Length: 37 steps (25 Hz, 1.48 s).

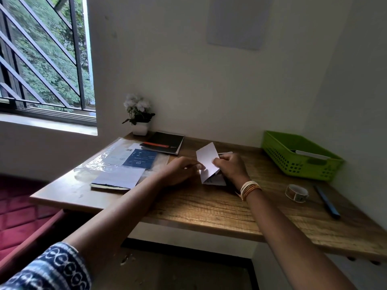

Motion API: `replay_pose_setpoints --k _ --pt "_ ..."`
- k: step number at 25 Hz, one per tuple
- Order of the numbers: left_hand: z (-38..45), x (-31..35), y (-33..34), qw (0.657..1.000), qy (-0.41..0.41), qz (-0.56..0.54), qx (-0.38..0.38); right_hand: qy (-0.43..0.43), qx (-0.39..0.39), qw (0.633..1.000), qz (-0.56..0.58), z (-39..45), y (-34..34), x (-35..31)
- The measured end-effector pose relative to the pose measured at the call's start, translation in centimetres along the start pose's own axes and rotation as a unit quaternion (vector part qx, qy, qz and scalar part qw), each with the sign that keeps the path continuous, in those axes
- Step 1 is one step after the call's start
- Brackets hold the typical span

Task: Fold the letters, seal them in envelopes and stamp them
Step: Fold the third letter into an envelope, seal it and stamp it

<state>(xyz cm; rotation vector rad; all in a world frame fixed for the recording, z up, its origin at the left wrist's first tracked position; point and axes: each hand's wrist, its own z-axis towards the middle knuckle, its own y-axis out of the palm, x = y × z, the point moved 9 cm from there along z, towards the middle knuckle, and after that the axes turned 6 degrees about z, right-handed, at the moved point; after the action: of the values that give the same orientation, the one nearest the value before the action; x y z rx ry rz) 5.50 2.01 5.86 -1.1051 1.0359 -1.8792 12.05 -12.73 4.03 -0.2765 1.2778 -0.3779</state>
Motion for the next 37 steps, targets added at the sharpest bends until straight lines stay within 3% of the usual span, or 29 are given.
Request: replay_pose_setpoints --k 5,8,12,17,19,21,24,27,31,37 --pt "0.1 -0.4 0.3 0.999 -0.028 0.019 -0.021 0.003 0.02 0.991 -0.13 0.1 -1.0 0.4" --pt "0.2 -0.8 0.5 0.998 -0.059 0.018 -0.024 0.007 0.02 0.989 -0.144 0.4 -1.0 0.8" --pt "1.1 -1.8 1.3 0.993 -0.117 -0.003 -0.032 0.109 0.025 0.994 0.002 0.9 -1.2 2.9" --pt "3.5 -3.1 2.5 0.962 -0.214 -0.169 0.03 0.22 0.001 0.951 0.217 -0.1 0.2 3.4" --pt "3.7 -3.6 2.7 0.95 -0.234 -0.199 0.057 0.206 -0.002 0.96 0.188 0.1 0.2 3.5" --pt "3.7 -4.0 2.9 0.948 -0.239 -0.201 0.067 0.129 0.005 0.992 0.016 0.6 -0.4 2.7" --pt "3.5 -4.2 2.9 0.948 -0.234 -0.198 0.08 0.006 -0.006 0.987 -0.162 0.6 0.0 0.8" --pt "3.3 -4.0 2.5 0.941 -0.23 -0.224 0.108 0.009 -0.053 0.983 -0.177 0.5 0.9 0.9" --pt "3.4 -3.4 2.6 0.942 -0.191 -0.258 0.102 0.007 -0.084 0.99 -0.113 0.2 1.6 0.5" --pt "4.0 -1.7 3.2 0.97 -0.096 -0.214 0.063 -0.036 -0.105 0.993 -0.033 -0.4 1.5 -0.9"
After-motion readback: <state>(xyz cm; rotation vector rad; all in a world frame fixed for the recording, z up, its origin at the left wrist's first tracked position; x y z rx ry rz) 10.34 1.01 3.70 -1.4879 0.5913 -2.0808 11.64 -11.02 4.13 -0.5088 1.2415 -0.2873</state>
